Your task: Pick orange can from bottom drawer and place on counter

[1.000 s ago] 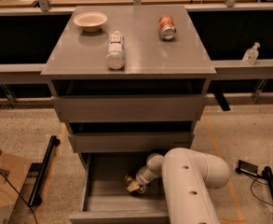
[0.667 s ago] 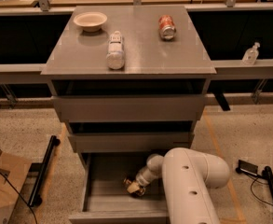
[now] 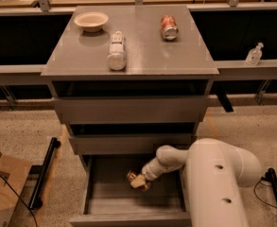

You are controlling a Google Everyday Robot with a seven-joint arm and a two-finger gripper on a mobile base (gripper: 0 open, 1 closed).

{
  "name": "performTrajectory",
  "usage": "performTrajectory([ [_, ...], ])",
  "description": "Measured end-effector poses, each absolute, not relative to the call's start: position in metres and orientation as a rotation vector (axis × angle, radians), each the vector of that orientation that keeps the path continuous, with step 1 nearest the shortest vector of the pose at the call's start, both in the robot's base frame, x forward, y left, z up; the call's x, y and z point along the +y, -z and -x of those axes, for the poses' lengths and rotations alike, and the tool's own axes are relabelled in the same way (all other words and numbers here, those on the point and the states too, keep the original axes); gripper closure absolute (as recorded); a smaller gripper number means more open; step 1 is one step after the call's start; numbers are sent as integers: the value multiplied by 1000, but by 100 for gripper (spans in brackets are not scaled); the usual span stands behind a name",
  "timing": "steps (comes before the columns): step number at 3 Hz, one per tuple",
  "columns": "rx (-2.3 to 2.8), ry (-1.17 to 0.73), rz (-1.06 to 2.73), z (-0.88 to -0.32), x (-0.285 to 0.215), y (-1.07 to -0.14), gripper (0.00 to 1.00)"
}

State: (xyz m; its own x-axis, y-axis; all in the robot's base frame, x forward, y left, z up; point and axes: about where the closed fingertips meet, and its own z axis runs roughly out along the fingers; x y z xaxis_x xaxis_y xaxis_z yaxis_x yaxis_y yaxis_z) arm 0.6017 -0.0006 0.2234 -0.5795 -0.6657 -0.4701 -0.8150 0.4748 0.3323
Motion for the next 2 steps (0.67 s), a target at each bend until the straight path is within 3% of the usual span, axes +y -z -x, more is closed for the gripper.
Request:
performTrajectory([
  [2,2378,-1007,1429,-555,-8,-351,100],
])
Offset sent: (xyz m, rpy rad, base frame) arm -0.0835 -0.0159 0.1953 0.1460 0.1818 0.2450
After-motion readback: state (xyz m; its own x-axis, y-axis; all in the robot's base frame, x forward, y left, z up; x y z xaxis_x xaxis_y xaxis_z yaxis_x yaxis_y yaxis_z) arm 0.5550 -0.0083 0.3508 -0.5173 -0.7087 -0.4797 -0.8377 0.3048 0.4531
